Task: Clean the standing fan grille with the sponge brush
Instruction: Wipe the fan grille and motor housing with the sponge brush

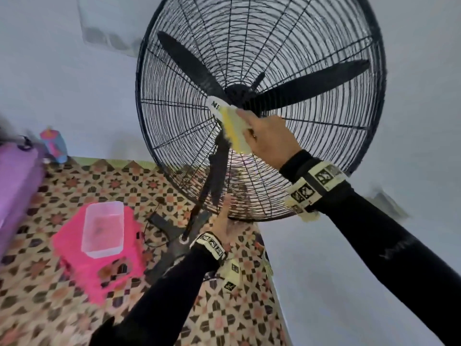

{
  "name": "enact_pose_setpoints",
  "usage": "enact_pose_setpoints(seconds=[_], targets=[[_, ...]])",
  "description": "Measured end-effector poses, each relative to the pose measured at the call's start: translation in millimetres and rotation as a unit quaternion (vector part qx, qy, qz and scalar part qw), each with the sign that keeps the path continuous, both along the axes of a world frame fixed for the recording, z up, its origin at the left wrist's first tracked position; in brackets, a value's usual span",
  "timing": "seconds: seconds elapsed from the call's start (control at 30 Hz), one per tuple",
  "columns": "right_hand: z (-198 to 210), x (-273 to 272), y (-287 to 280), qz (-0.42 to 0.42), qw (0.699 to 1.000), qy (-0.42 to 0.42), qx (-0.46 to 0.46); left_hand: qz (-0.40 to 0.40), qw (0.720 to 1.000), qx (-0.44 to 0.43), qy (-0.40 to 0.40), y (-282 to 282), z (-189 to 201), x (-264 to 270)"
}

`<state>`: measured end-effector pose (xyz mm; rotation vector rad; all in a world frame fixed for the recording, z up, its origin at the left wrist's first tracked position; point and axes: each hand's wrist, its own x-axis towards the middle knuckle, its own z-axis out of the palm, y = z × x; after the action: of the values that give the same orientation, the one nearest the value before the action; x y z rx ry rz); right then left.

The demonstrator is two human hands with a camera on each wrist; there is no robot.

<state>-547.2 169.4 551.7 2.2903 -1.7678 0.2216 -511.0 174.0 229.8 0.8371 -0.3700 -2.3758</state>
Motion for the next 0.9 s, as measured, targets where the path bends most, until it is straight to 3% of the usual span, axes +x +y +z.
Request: enact_pose_setpoints(seconds=[0.03, 0.17, 0.33, 0.47, 0.63, 0.77, 0.9], targets=[[-1.2, -3.5, -0.5, -0.011, 0.999, 0.026, 0.023, 0.017, 1.000, -0.009, 0.015, 8.0, 20.7, 7.2], [0.2, -3.4, 3.7, -0.032, 0.988, 0.123, 0.093, 0.042, 0.999, 0.001, 0.003, 13.7, 33.9, 12.1], [-18.6, -5.5, 13.3, 0.004, 0.998, 0.060, 0.031, 0.034, 0.999, -0.029, -0.022, 8.6, 19.3, 6.2], [-31.7, -8.9, 27.4, -0.038, 0.989, 0.121, 0.075, 0.031, 0.998, -0.041, -0.034, 7.6, 16.0, 1.7], [-29.7, -9.0, 29.9, -0.036, 0.995, 0.077, 0.047, 0.051, 0.998, -0.017, -0.028, 10.4, 21.8, 5.4], [-29.7, -17.2, 42.2, -0.049, 0.981, 0.136, 0.131, 0.068, 0.997, -0.014, -0.037, 14.0, 30.4, 5.7], [-26.2, -16.9, 50.4, -0.015, 0.990, 0.080, 0.112, 0.085, 0.996, -0.027, -0.032, 20.1, 36.0, 7.2]])
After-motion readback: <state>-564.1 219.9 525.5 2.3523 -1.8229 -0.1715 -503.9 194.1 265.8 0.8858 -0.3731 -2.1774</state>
